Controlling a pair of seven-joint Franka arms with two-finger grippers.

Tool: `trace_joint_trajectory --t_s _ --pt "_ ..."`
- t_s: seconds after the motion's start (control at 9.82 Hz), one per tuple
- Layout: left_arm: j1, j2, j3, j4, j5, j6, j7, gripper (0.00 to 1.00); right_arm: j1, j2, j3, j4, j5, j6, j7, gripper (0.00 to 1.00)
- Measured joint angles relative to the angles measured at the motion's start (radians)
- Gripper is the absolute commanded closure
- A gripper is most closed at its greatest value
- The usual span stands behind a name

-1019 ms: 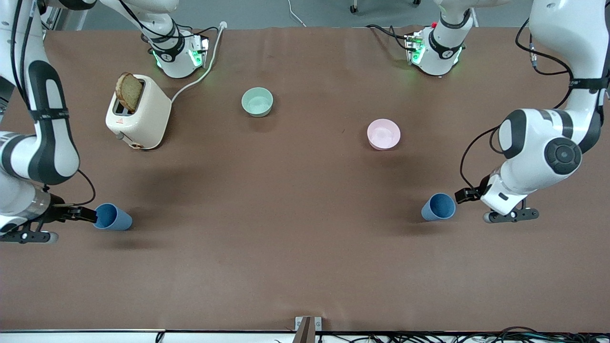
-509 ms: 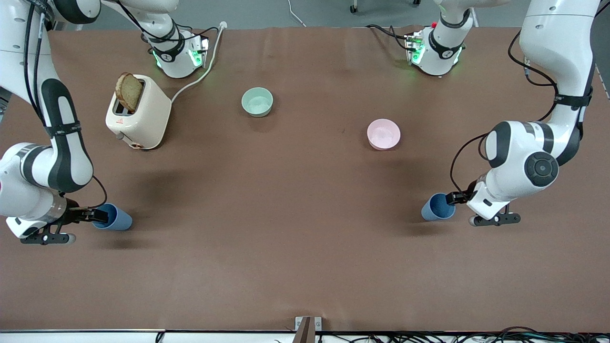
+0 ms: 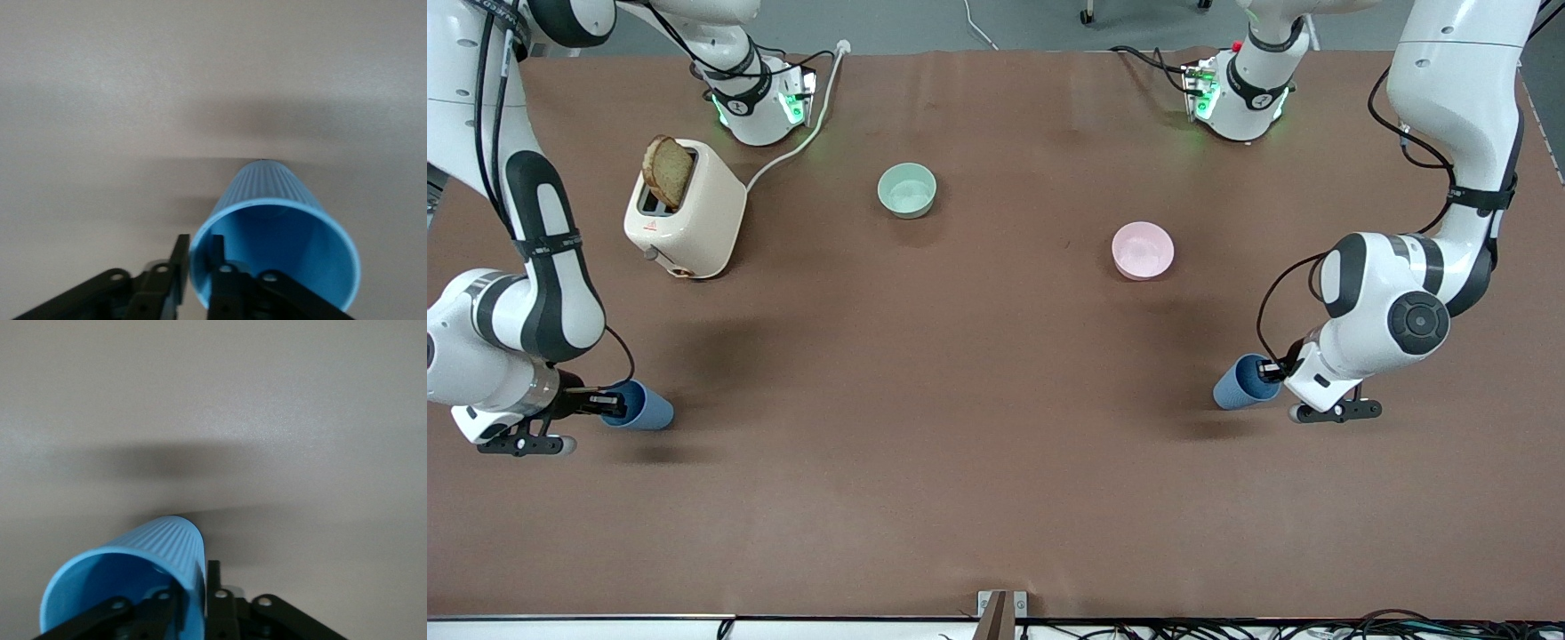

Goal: Stack blue cups with both arms

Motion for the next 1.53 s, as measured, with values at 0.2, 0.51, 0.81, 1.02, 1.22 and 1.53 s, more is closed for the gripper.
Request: trace_joint_trajectory --t_s 0.2,0.51,0.81,1.02,1.22,1.53 --pt "0.0 -0.004 -0.009 0.008 -0.006 0.0 -0.007 1.0 0.004 -0.009 0.003 0.044 0.004 -0.06 0.003 1.0" --pt "0.007 -0.022 -0.036 0.019 -0.006 -0.003 -0.08 1.0 0.03 -0.098 0.013 0.224 0.021 -0.343 0.089 1.0" --pt "-0.016 -0.063 -0.246 0.054 -0.004 -0.019 -0.482 1.0 0.098 -0.193 0.016 0.269 0.057 -0.462 0.211 0.99" --pt "-0.13 -0.04 -0.311 0.085 -0.004 -0.019 -0.733 1.0 0.156 -0.251 0.018 0.276 0.059 -0.531 0.309 0.99" --pt "-0.291 0.033 -0.311 0.15 -0.002 -0.018 -0.957 1.0 0.213 -0.317 0.018 0.278 0.059 -0.632 0.389 0.99" --pt "-0.422 0.15 -0.304 0.254 0.0 -0.016 -1.123 0.99 0.24 -0.364 0.018 0.277 0.059 -0.679 0.435 0.99"
